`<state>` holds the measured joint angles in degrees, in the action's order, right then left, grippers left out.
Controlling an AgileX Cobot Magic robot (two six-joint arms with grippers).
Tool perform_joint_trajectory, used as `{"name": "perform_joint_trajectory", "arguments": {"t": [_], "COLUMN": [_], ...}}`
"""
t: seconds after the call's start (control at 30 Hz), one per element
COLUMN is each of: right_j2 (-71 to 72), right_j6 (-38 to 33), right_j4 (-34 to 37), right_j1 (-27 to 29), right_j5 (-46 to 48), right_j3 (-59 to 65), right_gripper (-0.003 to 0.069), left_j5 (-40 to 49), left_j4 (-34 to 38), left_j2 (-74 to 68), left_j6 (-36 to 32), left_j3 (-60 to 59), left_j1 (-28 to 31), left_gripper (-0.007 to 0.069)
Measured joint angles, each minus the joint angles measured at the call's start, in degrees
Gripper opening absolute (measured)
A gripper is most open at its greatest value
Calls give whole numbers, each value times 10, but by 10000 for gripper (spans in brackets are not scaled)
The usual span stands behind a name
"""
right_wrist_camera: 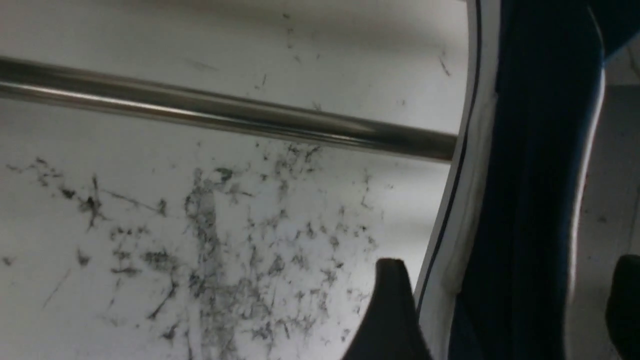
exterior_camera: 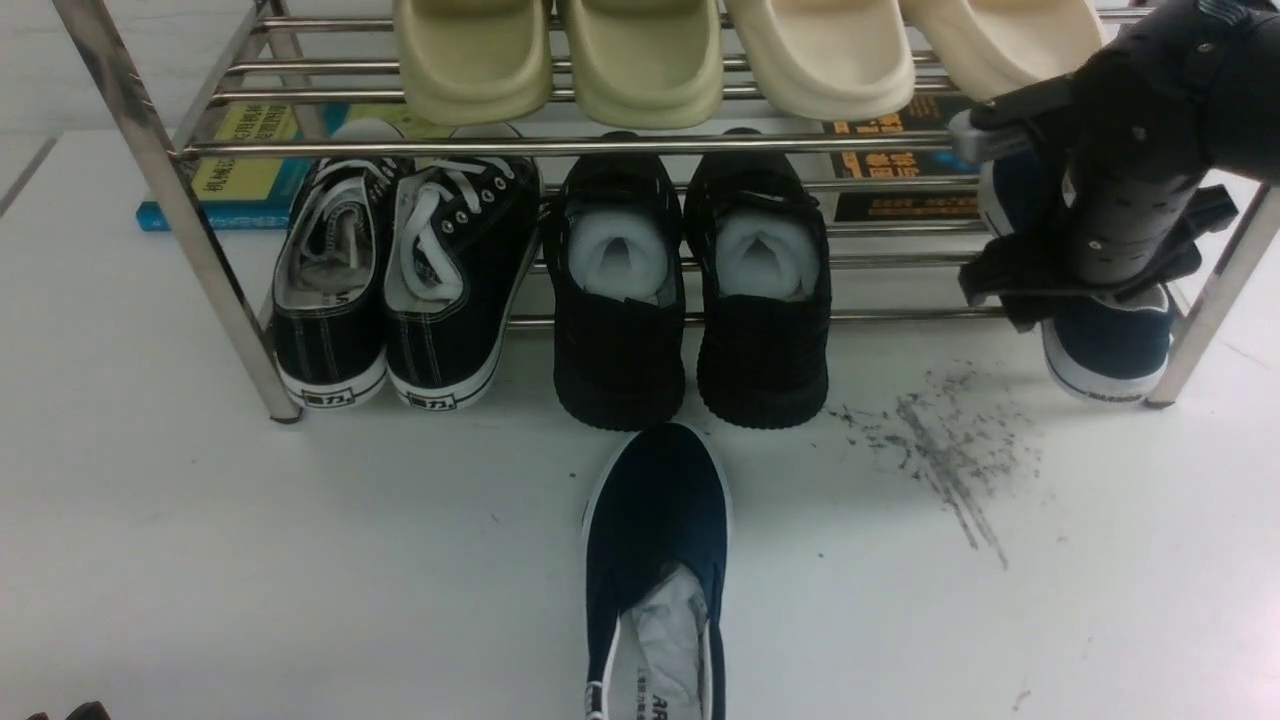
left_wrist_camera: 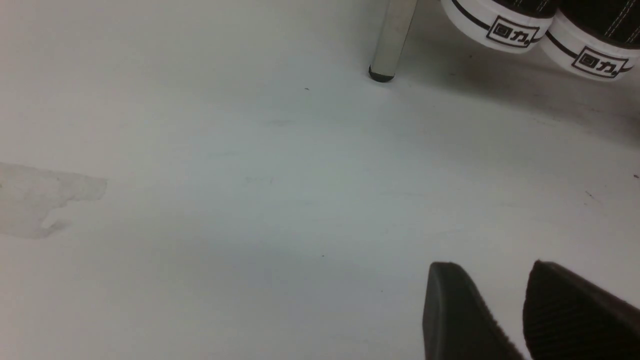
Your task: Take the shoes off the shelf with your hand on the white table.
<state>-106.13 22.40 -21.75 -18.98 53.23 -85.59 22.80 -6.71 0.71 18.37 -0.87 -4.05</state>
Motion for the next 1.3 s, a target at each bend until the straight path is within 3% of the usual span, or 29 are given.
{"name": "perform_joint_trajectory", "arguments": {"t": [0.17,0.27,0.3,0.43,0.47,0.5,0.77,1.03,1.3], "right_j2": [-7,-11,-11,-15,-15,-15,14,135,221], "right_j6": [4,6,6,11,11,14,11,-12,-21], "right_j4": [-8,-9,-9,-12,-12,-12,15,105,147], "right_j1": [0,0,0,-1,-1,-1,-8,-46,-95], "right_j5": [-5,-7,-7,-9,-9,-9,37,173,186], "right_j3": [0,0,0,0,0,0,0,1,23], "right_gripper": [467,318,299,70,70,22,22,22,22], "left_j5": [0,0,0,0,0,0,0,0,0], "left_j4": [0,0,0,0,0,0,0,0,0], "left_j2": [0,0,0,0,0,0,0,0,0], "left_j6": [0,0,0,0,0,0,0,0,0], "left_j3": [0,0,0,0,0,0,0,0,0], "left_j1": [0,0,0,0,0,0,0,0,0], "left_gripper": [243,243,243,243,243,243,243,243,243]}}
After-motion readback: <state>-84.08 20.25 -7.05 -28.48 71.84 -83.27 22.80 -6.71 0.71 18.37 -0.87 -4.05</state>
